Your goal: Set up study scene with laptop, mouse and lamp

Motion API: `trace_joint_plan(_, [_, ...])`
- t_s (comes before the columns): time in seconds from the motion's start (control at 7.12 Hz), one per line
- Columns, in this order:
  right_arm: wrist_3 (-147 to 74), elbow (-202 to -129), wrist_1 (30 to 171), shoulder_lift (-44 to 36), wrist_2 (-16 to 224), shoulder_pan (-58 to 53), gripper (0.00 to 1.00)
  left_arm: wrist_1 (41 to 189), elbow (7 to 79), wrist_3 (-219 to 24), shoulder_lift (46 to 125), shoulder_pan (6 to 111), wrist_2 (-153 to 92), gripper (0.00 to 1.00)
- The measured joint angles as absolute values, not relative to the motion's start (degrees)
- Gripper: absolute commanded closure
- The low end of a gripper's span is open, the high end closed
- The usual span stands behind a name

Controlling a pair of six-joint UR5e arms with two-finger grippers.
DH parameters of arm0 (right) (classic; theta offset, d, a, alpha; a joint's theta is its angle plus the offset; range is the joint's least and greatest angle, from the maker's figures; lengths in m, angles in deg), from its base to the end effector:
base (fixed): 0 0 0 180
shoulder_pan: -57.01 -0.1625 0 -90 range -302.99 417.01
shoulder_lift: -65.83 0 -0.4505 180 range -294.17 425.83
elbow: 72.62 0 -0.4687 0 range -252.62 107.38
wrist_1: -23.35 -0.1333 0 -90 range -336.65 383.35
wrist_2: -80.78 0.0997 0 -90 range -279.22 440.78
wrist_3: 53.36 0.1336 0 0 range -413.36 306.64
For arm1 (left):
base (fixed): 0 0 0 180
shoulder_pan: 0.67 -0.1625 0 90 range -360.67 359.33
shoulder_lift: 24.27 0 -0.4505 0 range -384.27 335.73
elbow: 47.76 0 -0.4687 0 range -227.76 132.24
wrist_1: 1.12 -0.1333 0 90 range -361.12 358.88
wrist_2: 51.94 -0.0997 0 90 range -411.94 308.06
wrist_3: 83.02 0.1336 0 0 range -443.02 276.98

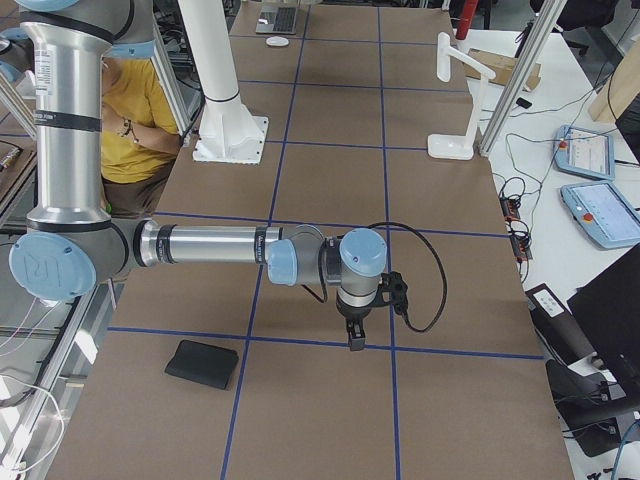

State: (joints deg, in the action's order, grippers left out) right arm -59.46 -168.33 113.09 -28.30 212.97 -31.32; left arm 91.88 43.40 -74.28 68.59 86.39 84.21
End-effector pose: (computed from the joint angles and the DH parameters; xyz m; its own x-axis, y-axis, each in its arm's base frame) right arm 0.0279 -0.5399 0.6946 0.7327 -0.1491 0.6640 0.1076 0.9888 0.1033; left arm -0.0061 -0.6014 0.6593 0.6716 0.2727 -0.6889 -0.1548 0.9609 0.2296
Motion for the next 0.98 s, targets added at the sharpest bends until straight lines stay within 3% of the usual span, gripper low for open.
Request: trace_joint_plan(0.98, [-59.6,-168.33,113.09,-28.3,212.97,-31.32,0.0,91.9,38.51,-73.2,73.39,94.38,73.51,0.0])
